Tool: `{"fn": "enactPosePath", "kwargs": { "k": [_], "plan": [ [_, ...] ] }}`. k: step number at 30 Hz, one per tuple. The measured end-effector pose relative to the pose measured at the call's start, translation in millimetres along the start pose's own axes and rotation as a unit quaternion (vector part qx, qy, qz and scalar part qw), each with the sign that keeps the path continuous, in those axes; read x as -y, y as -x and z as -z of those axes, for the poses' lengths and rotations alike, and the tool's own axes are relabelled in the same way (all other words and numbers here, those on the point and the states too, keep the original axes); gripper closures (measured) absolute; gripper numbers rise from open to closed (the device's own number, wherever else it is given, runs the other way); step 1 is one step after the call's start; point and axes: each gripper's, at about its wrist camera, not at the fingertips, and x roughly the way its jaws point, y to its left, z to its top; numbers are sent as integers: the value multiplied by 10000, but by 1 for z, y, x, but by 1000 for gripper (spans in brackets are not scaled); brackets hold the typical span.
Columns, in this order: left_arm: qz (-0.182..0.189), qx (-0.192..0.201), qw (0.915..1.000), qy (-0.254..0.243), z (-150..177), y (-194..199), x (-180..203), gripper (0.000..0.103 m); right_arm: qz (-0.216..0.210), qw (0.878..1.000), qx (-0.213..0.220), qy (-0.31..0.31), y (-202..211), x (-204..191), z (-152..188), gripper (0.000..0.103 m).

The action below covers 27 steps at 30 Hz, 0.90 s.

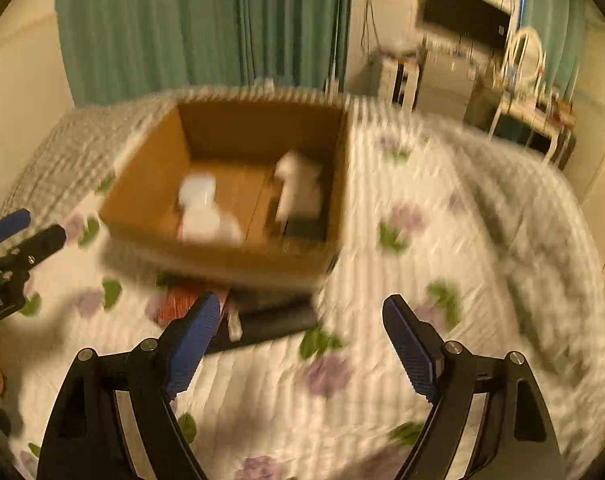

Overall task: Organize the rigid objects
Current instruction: 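Grasp the black remote with the right gripper while the left grasps the red card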

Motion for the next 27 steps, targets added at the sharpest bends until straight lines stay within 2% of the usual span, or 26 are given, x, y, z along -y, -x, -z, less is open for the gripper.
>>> {"fn": "enactPosePath", "kwargs": {
  "k": [3, 7, 11, 17, 20, 22, 23, 24, 27],
  "plan": [
    [29, -94, 9999, 95, 10, -18, -1, 18, 195, 9993, -272, -151, -41, -10, 13, 19],
    [-62, -188, 9997, -126, 22, -35, 4, 18, 141, 9943, -799, -693, -85, -11, 17, 20],
    [-88, -346, 9993, -146, 32, -44, 0, 18, -306, 9829, -1128, -1425, -112, -7, 18, 20],
    [-33, -422, 9990, -105, 38, -44, -2, 18, -132, 9861, -1140, -1200, -123, -22, 20, 21],
    [60, -485, 9988, -95, 40, -44, -2, 18, -308, 9878, -1028, -1124, -108, -19, 21, 39],
    [112, -537, 9985, -92, 42, -43, 0, 18, -644, 9861, -988, -1167, -96, -11, 22, 54],
    [134, -561, 9983, -109, 42, -43, 1, 18, -856, 9842, -971, -1207, -87, -3, 23, 57],
    [154, -576, 9981, -127, 42, -42, 3, 18, -1012, 9822, -963, -1254, -81, 3, 23, 67],
    [284, -628, 9975, -140, 43, -39, 10, 18, -1569, 9727, -893, -1461, -59, 27, 24, 77]
  ]
}}
